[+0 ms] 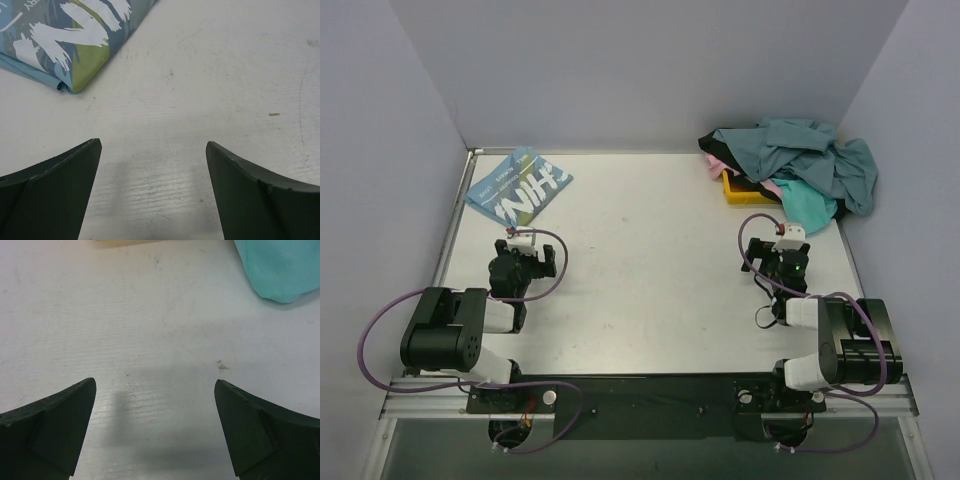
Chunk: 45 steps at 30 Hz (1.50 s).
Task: Fold and stack the t-shirts
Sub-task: Grab crumpled tshirt from bin with the right arm
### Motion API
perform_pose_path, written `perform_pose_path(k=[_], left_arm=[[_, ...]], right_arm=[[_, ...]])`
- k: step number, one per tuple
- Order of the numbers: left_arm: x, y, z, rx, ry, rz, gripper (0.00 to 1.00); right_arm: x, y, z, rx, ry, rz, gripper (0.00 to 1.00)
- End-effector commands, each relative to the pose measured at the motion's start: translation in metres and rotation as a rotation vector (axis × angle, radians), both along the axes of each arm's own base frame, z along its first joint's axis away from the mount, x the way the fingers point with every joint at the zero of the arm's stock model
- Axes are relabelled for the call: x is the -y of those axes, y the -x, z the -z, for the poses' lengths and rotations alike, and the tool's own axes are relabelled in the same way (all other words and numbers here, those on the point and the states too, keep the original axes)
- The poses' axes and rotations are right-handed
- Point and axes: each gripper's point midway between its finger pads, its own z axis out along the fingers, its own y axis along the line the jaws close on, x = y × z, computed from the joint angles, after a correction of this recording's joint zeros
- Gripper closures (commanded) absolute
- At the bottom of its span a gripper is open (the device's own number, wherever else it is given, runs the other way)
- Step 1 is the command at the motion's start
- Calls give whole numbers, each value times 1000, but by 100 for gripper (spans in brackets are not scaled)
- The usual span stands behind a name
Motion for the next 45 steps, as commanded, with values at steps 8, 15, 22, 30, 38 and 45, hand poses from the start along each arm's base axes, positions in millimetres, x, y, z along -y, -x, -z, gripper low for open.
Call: perform_pose_path(k=[8, 15, 22, 30, 38, 45], left_arm=[[5, -13, -32, 114, -5, 15, 3], [0, -64, -59, -118, -64, 3, 3], [23, -68, -119, -276, -86, 145, 3], [43, -36, -157, -462, -54, 249, 3], [38, -23, -147, -568, -78, 255, 3], [25, -40, -153, -552, -95, 212, 3]], right_arm=[[0, -13, -50, 29, -14, 4, 0], [-20, -7, -125, -102, -167, -38, 3], [26, -20, -179, -252, -217, 207, 7], [78, -74, -163, -306, -340, 433, 13], [137, -160, -142, -252, -426, 650, 23], [156, -206, -118, -209, -551, 752, 27]])
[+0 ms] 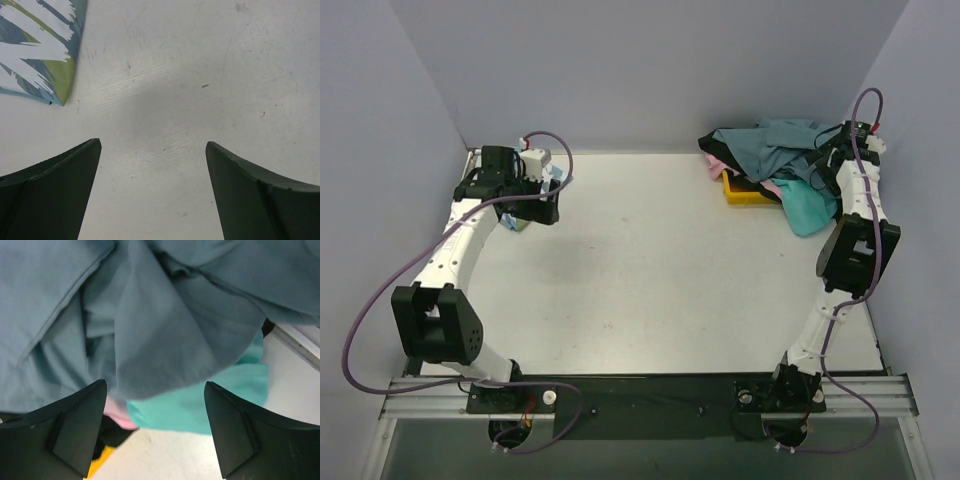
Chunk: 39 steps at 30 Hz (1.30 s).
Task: Fold and stack the t-shirts
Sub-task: Grab crumpled tshirt from bin with the right arm
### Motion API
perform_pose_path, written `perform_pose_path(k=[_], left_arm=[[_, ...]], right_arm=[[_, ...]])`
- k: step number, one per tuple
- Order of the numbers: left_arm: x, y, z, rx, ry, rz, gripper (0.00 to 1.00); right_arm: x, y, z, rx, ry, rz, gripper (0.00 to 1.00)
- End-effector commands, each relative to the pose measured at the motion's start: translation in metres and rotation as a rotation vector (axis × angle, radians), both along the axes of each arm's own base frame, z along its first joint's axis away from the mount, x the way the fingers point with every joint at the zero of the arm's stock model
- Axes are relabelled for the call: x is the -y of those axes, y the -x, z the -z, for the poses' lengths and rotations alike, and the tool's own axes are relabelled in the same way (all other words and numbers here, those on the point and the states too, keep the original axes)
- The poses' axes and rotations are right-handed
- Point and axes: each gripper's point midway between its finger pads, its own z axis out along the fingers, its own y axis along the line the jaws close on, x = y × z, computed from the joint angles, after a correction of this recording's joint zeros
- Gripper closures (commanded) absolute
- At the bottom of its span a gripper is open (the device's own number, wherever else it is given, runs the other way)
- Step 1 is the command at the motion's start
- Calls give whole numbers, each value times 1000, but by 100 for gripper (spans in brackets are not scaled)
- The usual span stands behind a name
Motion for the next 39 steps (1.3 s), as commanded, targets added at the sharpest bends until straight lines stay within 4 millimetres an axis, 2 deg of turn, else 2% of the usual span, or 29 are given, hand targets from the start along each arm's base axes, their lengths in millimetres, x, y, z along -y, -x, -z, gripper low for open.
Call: perform_pose_path(k=[1, 6, 8, 11, 14, 16, 17, 19, 20, 23, 24, 27, 30, 33, 39], left_arm=[[-13, -20, -25, 63, -30, -21, 3], [-20, -31, -32, 70, -35, -35, 3], [-20, -33, -32, 72, -36, -33, 3], [-19, -35, -36, 87, -32, -24, 4], [-15, -34, -40, 98, -24, -6, 6], [-15, -36, -42, 108, -18, -9, 7], [-14, -36, -43, 109, -15, -11, 7], [-12, -35, -44, 112, -10, -5, 7], [-12, -34, -46, 116, -6, -2, 7], [-10, -31, -49, 124, -3, 3, 7], [-10, -30, -47, 119, -1, 3, 7], [-9, -30, -44, 111, 2, 4, 7], [-8, -30, -46, 115, 11, 3, 7], [-7, -29, -47, 116, 16, 10, 7], [-9, -27, -43, 108, 8, 9, 7]], right_arm=[[14, -21, -9, 67, -52, 130, 28], [14, -37, -2, 91, -73, 149, 37], [17, -37, 0, 82, -64, 156, 45], [20, -34, 1, 66, -35, 141, 66], [17, -34, 0, 62, -56, 96, 80], [17, -32, -3, 56, -51, 70, 96], [15, -30, -1, 47, -53, 61, 97], [13, -25, -12, 49, -41, 39, 91], [12, -23, -15, 42, -23, 26, 79], [11, -8, -27, 41, -2, 50, 65], [10, -6, -24, 46, -32, 82, 56], [-1, 1, -11, 79, -125, 165, 43], [-6, 0, 2, 117, -183, 237, 41], [-6, -10, 9, 146, -228, 290, 40], [3, -26, 7, 197, -214, 354, 40]])
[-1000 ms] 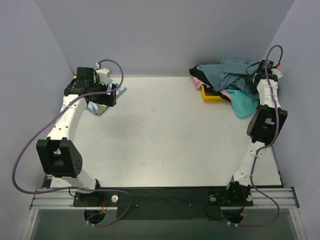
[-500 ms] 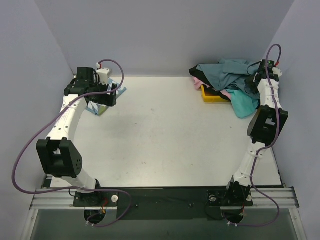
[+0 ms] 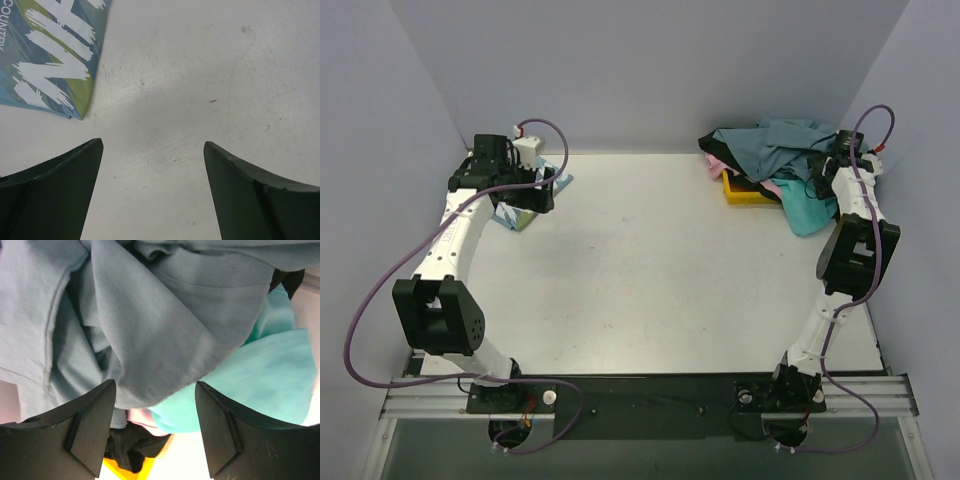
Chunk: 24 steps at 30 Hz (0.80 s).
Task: Fold and stack the t-shirts
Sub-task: Grab crumpled tshirt from bin with the right arm
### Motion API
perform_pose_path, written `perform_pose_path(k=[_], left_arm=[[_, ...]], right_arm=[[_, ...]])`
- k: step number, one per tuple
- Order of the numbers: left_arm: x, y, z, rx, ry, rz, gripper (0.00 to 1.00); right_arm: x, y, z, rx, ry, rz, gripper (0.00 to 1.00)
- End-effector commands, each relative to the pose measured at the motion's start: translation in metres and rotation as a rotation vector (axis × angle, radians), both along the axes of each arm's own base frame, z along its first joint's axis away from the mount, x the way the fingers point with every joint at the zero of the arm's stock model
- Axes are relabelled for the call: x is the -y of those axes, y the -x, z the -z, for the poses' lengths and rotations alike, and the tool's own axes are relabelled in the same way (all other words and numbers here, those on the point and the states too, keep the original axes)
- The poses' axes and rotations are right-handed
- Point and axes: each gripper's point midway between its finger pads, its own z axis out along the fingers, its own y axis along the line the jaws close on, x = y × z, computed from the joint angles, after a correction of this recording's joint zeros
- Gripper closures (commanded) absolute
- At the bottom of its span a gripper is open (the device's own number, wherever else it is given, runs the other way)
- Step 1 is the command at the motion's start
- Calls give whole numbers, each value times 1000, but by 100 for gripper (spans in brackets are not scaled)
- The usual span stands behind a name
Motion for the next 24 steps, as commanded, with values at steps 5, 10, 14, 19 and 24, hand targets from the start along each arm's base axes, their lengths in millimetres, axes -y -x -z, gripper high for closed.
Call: perform_pose_path(k=[5, 10, 14, 19, 24], left_arm=[[0, -5, -25, 68, 1, 16, 7], [-1, -6, -25, 70, -2, 20, 7], [-1, -5, -23, 64, -3, 18, 7], [-2, -4, -28, 79, -6, 22, 7], [-1, -3, -36, 103, 0, 23, 7]], right_arm=[[11, -30, -9, 104, -18, 122, 46], [10, -38, -8, 114, -38, 116, 52], [10, -42, -22, 136, -22, 94, 89], [1, -44, -90, 217, 132, -16, 100], [-26, -29, -199, 362, 406, -135, 100]])
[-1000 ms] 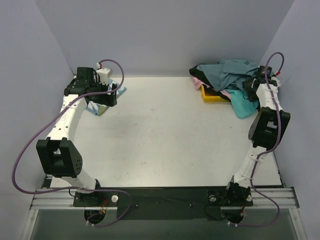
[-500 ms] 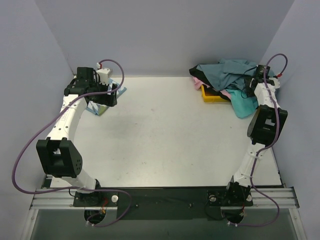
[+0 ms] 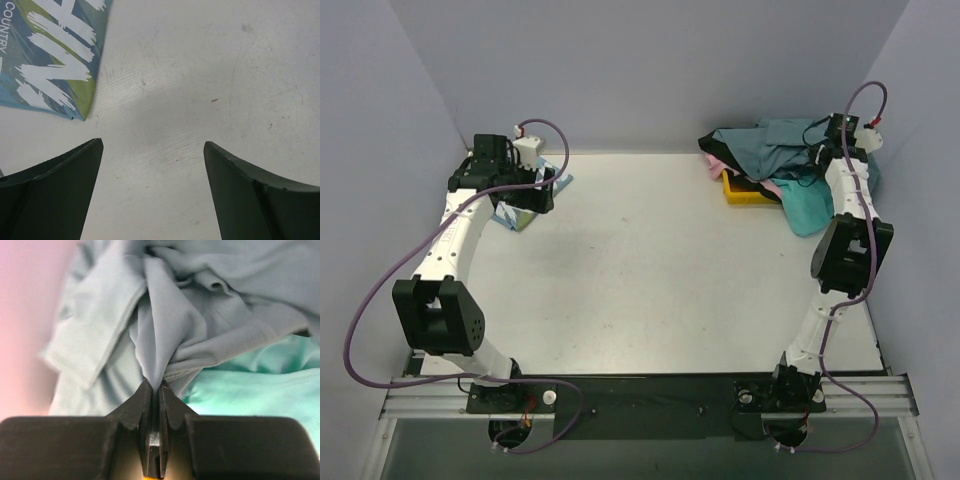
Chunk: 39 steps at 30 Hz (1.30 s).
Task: Fold and stack the t-shirts
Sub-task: Grab crumpled tshirt from bin with the right arm, then move the tshirt to the center of the board
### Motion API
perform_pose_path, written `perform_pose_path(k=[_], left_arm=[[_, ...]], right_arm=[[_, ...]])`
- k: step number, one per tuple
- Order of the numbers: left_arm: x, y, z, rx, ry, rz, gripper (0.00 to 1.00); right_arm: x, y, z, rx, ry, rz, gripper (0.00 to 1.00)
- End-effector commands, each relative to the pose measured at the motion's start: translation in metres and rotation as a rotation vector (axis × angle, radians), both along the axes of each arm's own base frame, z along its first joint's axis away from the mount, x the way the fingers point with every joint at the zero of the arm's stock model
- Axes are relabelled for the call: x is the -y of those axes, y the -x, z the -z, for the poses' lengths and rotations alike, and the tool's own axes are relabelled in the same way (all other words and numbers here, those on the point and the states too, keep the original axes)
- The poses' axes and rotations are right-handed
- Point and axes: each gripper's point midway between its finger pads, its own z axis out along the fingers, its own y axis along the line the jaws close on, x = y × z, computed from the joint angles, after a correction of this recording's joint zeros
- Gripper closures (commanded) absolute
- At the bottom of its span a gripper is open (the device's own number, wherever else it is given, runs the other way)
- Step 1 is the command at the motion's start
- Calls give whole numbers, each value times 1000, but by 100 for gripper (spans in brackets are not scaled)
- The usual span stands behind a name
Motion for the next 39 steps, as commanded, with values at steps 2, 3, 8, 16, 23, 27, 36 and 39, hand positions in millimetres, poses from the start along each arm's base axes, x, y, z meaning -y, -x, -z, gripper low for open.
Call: perform_pose_path(k=[2, 3, 8, 16, 23, 27, 36, 39], left_arm=[[2, -2, -40, 107, 22, 14, 7], [3, -1, -44, 120, 28, 19, 7], [6, 7, -58, 159, 46, 22, 7], [2, 19, -75, 216, 34, 15, 6], [-13, 24, -93, 277, -11, -26, 6], [-14, 29, -97, 293, -28, -18, 5], [10, 31, -66, 227, 54, 59, 7], [38, 42, -45, 169, 95, 182, 11]], right_arm=[[-49, 17, -208, 329, 399, -158, 100], [-63, 20, -214, 338, 421, -188, 100], [-134, 73, -329, 626, 618, -326, 100], [-258, 200, -486, 1107, 742, -751, 100], [-337, 318, -545, 1464, 474, -1235, 100], [-361, 337, -522, 1472, 276, -1441, 100], [-388, 258, -315, 844, -21, -1578, 100], [-378, 250, -229, 578, -13, -1566, 100]])
